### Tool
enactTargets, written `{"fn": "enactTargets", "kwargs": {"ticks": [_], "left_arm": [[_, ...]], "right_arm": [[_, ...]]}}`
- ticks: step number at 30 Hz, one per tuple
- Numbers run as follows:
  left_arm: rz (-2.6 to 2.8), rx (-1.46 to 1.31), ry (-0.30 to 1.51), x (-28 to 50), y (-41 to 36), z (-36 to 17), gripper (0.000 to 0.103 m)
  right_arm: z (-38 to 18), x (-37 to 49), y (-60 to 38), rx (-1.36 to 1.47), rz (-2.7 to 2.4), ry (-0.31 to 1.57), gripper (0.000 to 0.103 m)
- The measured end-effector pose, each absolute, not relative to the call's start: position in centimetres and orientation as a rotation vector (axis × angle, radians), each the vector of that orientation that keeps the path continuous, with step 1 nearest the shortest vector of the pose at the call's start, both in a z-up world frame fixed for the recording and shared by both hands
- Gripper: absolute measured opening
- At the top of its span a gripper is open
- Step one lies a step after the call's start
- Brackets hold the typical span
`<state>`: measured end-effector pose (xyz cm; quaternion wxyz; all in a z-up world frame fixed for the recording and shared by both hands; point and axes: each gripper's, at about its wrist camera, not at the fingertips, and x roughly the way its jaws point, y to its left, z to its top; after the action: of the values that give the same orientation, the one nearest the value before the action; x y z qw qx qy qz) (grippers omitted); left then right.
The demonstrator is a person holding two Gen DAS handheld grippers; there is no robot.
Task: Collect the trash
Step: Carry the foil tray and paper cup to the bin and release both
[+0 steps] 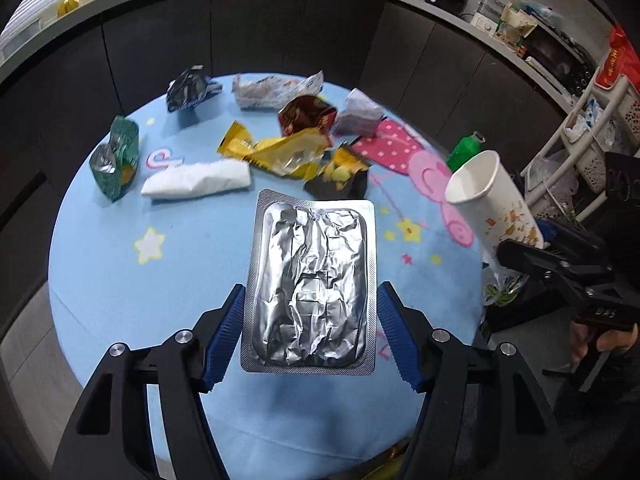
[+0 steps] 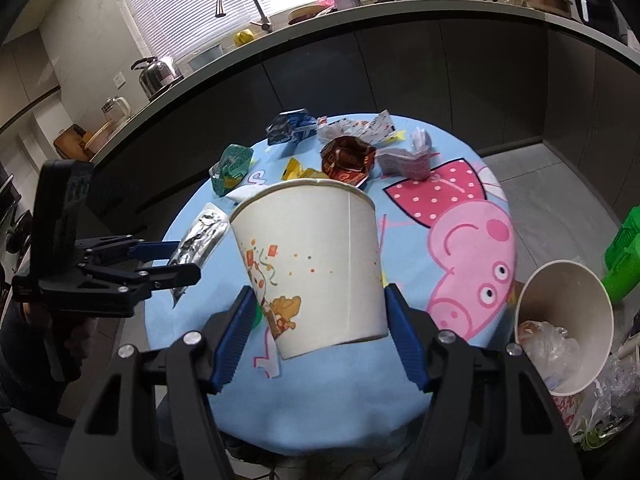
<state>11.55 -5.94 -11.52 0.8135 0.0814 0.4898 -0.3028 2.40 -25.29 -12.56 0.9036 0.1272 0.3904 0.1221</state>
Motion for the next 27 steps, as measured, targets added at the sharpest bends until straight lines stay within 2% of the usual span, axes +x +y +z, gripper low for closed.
{"fn": "enactTargets", "kwargs": {"ticks": [6, 12, 27], "left_arm": [[-0.766, 0.187, 0.971, 10.3, -12.3, -8.3, 0.062], [-0.885, 0.209, 0.967, 9.4, -20.2, -7.7, 0.062], [-1.039, 0.319, 1.026, 8.7, -36.1, -12.7, 0.063]], "right_arm": [[-12.3, 0.5, -31.2, 0.317, 0.133, 0.761, 0.065], [-13.2, -2.2, -38.2, 0.375, -0.031, 0.738, 0.065], [-20.8, -5.5, -48.0, 0.482, -0.237, 0.825, 0.065]]}}
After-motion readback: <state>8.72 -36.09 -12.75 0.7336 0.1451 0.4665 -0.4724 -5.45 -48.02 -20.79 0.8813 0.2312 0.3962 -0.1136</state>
